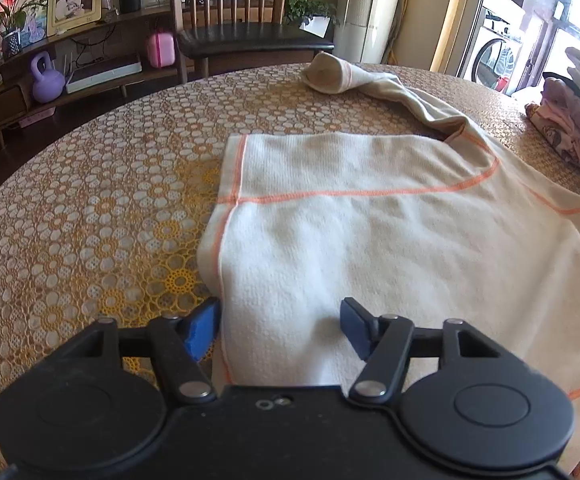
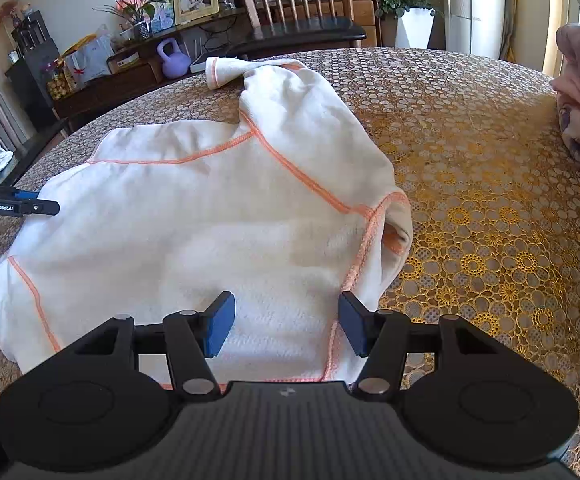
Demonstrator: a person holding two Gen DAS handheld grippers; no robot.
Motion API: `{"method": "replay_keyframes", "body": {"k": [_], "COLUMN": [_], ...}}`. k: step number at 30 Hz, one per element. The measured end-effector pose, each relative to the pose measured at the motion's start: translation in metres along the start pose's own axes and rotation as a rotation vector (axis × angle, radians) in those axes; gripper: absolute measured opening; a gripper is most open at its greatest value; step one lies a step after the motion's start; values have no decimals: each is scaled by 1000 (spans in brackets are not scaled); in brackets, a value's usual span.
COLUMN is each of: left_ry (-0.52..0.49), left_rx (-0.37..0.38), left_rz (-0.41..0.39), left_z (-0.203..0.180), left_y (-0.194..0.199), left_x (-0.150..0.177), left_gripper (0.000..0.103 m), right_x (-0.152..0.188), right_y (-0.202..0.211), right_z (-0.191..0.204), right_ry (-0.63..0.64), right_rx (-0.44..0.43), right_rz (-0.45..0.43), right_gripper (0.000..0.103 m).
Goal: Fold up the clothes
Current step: 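Move the left gripper to the cloth edge and close on it, then tug the cloth edge with the left gripper and open it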
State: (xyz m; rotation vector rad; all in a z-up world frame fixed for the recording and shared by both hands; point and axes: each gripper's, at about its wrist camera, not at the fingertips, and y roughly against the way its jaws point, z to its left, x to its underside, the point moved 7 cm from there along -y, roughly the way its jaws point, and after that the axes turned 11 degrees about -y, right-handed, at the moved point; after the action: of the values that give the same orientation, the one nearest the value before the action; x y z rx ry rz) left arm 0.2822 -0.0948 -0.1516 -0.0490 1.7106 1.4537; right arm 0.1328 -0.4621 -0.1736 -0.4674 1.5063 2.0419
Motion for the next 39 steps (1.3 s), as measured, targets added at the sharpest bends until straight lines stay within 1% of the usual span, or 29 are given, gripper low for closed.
{"method": "replay_keyframes", "body": {"k": [4, 8, 10, 14, 18, 24, 27, 29, 39], "left_ry": [0, -15, 5, 70, 129, 210, 228, 231, 218], "left_rx": [8, -69, -110, -148, -202, -276, -312, -323, -334], "left_rz": [-1, -4, -7, 5, 22, 45, 56, 61, 79], "left_z": [-5, -8, -2, 20, 45, 76, 86, 89, 89], "left_y": [3, 5, 9, 22, 42, 71, 81, 84, 91], "left_x": [-1, -1, 3, 19, 41, 70, 79, 82, 92], "left_gripper": [103, 103, 103, 103, 103, 103, 103, 103, 103], "right_x": [1, 0, -3, -12, -24, -38, -45, -46, -69], "right_y": [-3, -7, -11, -23, -45, -83, -102, -112, -104], "right_z": [0, 2, 5, 18, 45, 99, 125, 133, 91], "right_ry": [-5, -9, -6, -3, 29, 108, 147, 167, 128], "right_rx": [3, 4, -1, -39, -81, -123, -143, -135, -6], "right_rz": [-2, -2, -1, 0, 11, 31, 42, 50, -12], "right_gripper": [56, 56, 56, 56, 56, 56, 56, 56, 56]}}
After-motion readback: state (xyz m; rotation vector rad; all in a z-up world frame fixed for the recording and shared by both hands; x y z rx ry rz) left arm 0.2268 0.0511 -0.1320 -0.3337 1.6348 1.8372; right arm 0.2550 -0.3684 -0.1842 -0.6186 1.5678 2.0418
